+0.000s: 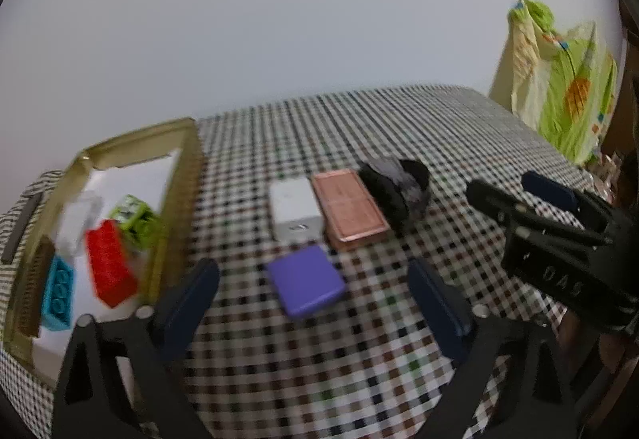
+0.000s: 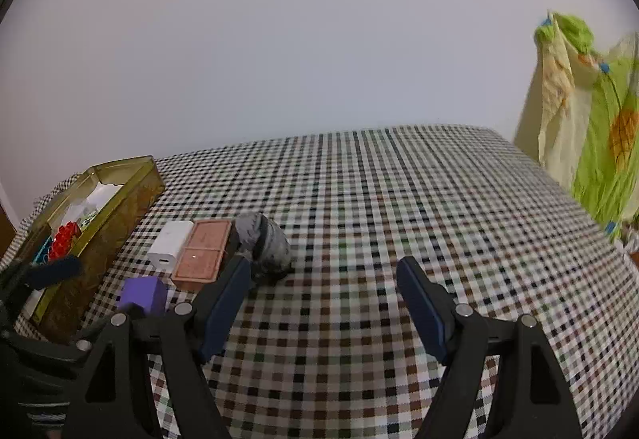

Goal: Organize rigid objects
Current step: 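Move both tools back toward the purple block and gray pouch, then grasp the purple block with the left tool while the right tool grasps the gray pouch, then carry the purple block and gray pouch toward the gold tray with both tools, then bring the purple block and gray pouch over the gold tray with both tools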

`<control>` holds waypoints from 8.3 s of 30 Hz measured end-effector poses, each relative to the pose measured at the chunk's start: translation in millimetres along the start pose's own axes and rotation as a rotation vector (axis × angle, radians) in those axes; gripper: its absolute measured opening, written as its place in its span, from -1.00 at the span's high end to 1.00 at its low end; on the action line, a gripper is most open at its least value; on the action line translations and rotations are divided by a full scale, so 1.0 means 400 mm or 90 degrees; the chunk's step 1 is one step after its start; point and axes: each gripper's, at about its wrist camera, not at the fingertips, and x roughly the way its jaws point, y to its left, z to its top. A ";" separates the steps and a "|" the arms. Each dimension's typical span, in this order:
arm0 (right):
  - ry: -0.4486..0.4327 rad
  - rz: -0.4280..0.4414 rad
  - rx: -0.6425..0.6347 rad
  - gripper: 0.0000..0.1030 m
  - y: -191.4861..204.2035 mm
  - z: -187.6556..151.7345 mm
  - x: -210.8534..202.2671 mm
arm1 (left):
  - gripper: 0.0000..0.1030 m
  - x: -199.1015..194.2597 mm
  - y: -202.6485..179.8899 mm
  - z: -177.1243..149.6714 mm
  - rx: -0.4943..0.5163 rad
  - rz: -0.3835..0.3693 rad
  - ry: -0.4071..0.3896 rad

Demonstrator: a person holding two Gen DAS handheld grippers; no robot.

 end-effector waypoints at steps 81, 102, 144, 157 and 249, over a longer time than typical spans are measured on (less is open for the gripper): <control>0.038 0.077 -0.001 0.11 0.132 -0.021 0.025 | 0.07 -0.082 0.050 -0.025 0.003 0.019 -0.135; -0.030 0.085 -0.029 0.11 0.191 -0.042 -0.040 | 0.07 -0.123 0.075 -0.065 -0.028 0.007 -0.153; -0.069 0.131 -0.061 0.10 0.270 -0.078 -0.105 | 0.07 -0.192 0.138 -0.116 -0.069 0.057 -0.195; -0.072 0.149 -0.071 0.10 0.292 -0.088 -0.116 | 0.07 -0.207 0.176 -0.131 -0.092 0.067 -0.196; -0.007 0.250 -0.182 0.10 0.615 0.017 -0.005 | 0.07 -0.176 0.503 -0.059 -0.117 0.161 -0.092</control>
